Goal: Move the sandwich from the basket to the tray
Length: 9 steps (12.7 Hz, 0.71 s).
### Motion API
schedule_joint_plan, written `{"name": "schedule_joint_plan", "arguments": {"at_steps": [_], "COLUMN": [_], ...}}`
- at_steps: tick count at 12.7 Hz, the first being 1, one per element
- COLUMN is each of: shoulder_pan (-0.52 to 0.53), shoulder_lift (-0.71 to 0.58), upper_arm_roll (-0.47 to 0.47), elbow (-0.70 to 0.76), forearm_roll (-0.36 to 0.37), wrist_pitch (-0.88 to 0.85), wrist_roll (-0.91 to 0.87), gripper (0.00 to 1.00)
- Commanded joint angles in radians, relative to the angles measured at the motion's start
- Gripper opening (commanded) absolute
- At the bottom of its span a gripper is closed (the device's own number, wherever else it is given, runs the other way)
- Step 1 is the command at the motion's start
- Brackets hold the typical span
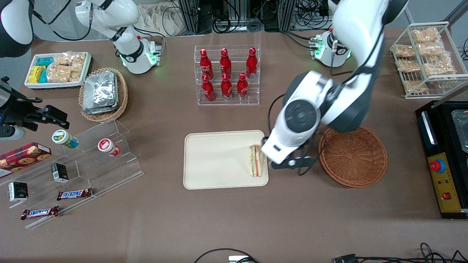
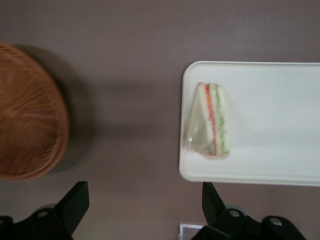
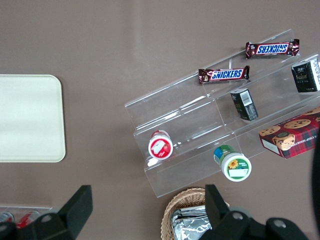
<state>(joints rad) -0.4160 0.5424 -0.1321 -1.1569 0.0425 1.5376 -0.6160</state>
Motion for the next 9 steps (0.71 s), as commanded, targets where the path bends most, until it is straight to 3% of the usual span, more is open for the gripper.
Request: {"name": "schedule_joint_plan", "arguments": {"at_steps": [1, 4, 9], "shoulder_pan": [0.057, 0.138, 0.273], "shoulder_lift": [-0.131, -0.211, -0.259], "upper_arm_roll": [-0.004, -0.004, -0.001], "elbow": [-0.037, -0.04, -0.058], "forearm_roll": [-0.004, -0.003, 0.005], "wrist_pitch": [-0.117, -0.213, -0.296], "wrist_roll": [0.004, 0.022, 0.2], "gripper": [1.0, 1.0, 1.0]}}
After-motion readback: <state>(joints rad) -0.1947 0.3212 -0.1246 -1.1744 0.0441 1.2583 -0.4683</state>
